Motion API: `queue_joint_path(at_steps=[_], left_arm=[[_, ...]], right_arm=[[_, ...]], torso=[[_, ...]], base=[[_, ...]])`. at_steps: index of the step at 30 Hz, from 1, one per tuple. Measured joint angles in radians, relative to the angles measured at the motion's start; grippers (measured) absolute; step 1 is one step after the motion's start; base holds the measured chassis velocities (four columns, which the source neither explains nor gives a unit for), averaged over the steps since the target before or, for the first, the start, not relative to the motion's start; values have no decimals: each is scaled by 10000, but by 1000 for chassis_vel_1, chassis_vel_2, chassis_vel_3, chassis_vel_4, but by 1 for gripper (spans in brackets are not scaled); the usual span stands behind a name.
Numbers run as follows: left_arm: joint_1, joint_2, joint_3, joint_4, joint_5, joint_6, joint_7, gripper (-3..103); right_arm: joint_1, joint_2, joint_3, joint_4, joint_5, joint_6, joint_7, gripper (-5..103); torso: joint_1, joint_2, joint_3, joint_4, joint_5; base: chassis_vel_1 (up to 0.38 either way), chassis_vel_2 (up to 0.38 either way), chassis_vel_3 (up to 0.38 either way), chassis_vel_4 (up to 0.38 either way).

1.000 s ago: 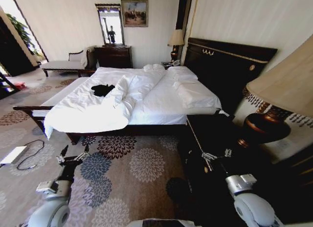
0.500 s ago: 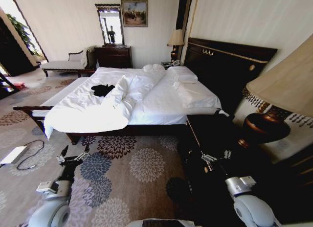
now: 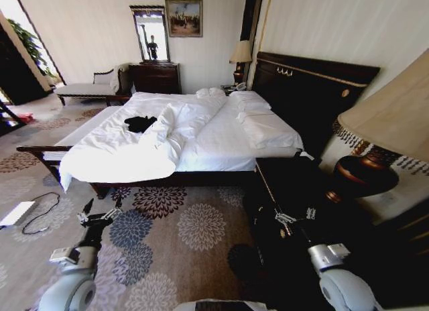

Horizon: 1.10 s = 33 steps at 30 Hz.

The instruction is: Fold the clothes on the bed.

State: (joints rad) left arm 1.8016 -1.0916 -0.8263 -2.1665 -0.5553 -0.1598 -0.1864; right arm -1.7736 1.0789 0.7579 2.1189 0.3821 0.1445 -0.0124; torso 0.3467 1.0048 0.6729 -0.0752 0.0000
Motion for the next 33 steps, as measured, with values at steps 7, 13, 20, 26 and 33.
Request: queue_joint_path(at_steps=[7, 13, 20, 26, 33], left_arm=[[-47, -81, 98, 8, 65, 0, 3, 100], [4, -115, 129, -10, 54, -18, 18, 100], [-98, -116, 110, 46, 9, -32, 36, 100], [-51, -81, 124, 202, 269, -214, 151, 100], [84, -86, 140, -19, 320, -236, 172, 100]], right_arm=[[-3, 66, -10, 0, 27, 6, -35, 100], [16, 24, -8, 0, 76, 8, -45, 100], [-4, 338, -161, -79, -108, 25, -112, 100], [-25, 260, 2, 0, 28, 28, -161, 100], [-23, 244, 30, 20, 64, 44, -196, 100]], torso=[[0, 0, 0, -2, 0], [0, 0, 0, 1, 1], [0, 0, 1, -1, 1], [0, 0, 0, 0, -2], [0, 0, 0, -1, 0]], base=[[-47, 57, 46, -47], [-49, 58, 50, -53], [-48, 52, 56, -45], [-51, 56, 50, -56], [-67, 63, 55, -52]])
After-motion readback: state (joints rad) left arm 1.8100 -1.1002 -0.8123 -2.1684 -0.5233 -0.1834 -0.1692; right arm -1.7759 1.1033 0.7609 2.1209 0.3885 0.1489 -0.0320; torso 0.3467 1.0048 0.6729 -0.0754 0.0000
